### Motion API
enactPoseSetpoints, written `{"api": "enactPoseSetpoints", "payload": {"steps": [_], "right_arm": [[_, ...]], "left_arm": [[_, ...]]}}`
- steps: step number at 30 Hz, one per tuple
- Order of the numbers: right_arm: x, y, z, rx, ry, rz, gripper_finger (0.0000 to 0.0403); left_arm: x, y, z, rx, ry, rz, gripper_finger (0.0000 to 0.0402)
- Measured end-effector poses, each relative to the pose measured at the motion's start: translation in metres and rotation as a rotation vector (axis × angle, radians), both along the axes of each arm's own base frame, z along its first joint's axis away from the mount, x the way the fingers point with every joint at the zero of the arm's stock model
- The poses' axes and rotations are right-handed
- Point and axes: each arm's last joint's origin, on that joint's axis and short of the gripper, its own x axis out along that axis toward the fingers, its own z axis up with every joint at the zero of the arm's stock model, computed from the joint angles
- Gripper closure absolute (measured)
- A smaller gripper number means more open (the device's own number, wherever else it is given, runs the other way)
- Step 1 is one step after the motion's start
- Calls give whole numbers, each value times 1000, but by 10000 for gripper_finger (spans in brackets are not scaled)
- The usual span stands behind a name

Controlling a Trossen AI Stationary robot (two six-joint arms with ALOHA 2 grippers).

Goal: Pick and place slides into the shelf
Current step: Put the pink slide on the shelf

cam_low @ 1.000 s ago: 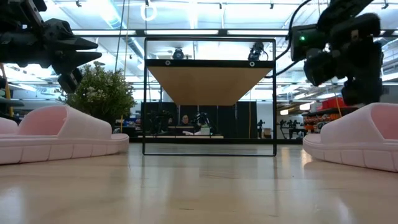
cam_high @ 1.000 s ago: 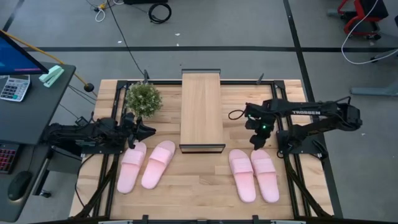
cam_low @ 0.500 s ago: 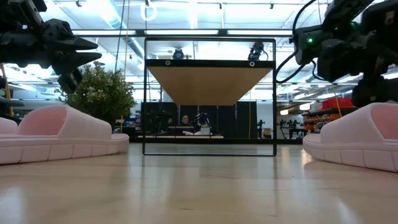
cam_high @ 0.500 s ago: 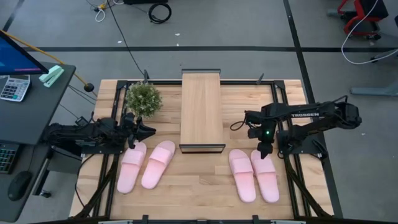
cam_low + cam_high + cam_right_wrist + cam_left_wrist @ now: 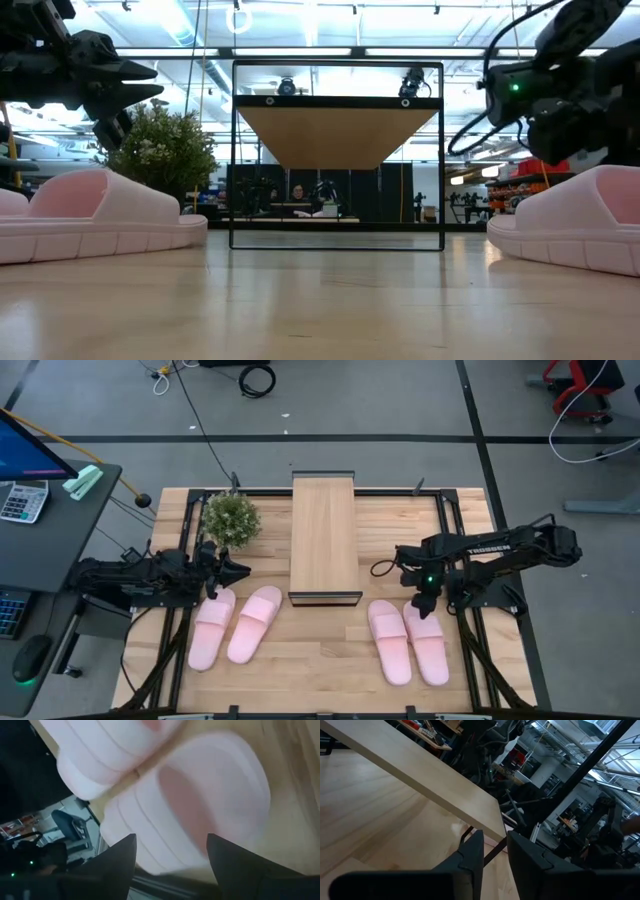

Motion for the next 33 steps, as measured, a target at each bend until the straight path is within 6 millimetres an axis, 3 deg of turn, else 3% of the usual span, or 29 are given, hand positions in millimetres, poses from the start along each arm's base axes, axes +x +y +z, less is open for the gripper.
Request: {"api": "enactPoseSetpoints", "payload": {"steps": [15,19,23,33], "right_arm": [[-2,1,-19,23,-27,-73,155],[-4,4,-22,127,-47,-72,155],[-7,10,-22,215,-54,-32,158],[-3,27,-22,209,-109,106,176]], "left_arm": [[0,0,0,-1,-1,0,305],[0,0,0,-1,-1,1,304],[0,0,0,-1,-1,0,301],[0,0,0,-1,-1,0,302]]}}
